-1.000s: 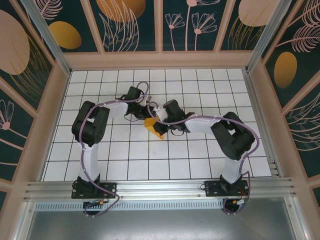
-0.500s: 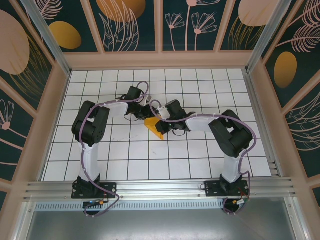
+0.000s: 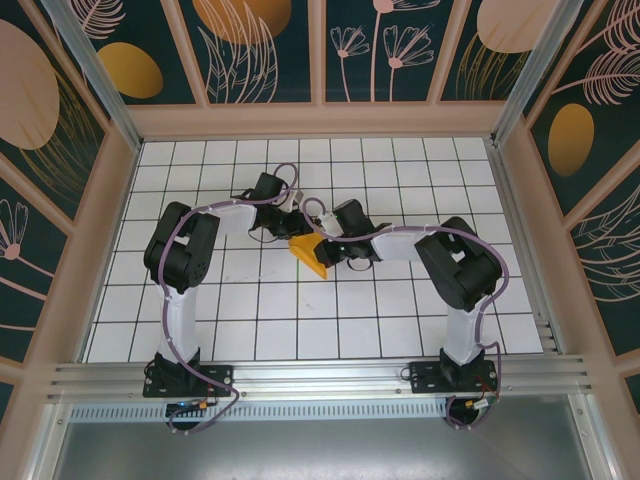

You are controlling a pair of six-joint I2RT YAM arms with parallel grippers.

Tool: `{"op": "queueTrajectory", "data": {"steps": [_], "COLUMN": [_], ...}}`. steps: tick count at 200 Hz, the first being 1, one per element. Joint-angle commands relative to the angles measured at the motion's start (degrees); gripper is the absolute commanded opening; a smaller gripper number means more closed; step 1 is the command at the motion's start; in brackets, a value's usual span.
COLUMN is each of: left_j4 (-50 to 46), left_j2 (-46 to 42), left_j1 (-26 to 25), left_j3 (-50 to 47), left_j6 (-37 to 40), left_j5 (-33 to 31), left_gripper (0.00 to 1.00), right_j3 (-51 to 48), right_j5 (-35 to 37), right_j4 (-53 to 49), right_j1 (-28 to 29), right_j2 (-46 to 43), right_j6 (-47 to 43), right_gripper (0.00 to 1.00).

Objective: Fold a paper plane with a square sheet of paper (fold left side to right side)
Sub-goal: Third fold the triangle at the center of the table.

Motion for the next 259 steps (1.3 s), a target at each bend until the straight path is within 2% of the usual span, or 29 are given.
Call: {"op": "queueTrajectory", "data": {"steps": [1,212,259], "left_j4": [-2.7,-2.4,-2.9], "left_j2": [3.2,3.0,0.9], "left_j1": [-1.0,-1.2,-1.1], "left_j3": [-0.2,-0.5,0.2], "left_j6": [1.6,1.5,1.7], "left_j5": [-1.9,-2.0,-2.6], "left_gripper": [0.32,0.32,0.36], "right_j3": [1.4,2.4,0.5], "right_j5": [-0.2,0.8,0.8], "right_j4": [0.5,-1.9,-2.0], "right_j1": [-0.4,-0.6,-0.6], "right_j2": [0.8,2.8,2.9], "right_j6": [1.0,0.3,0.8], "right_gripper": [0.00,0.00,0.00]}}
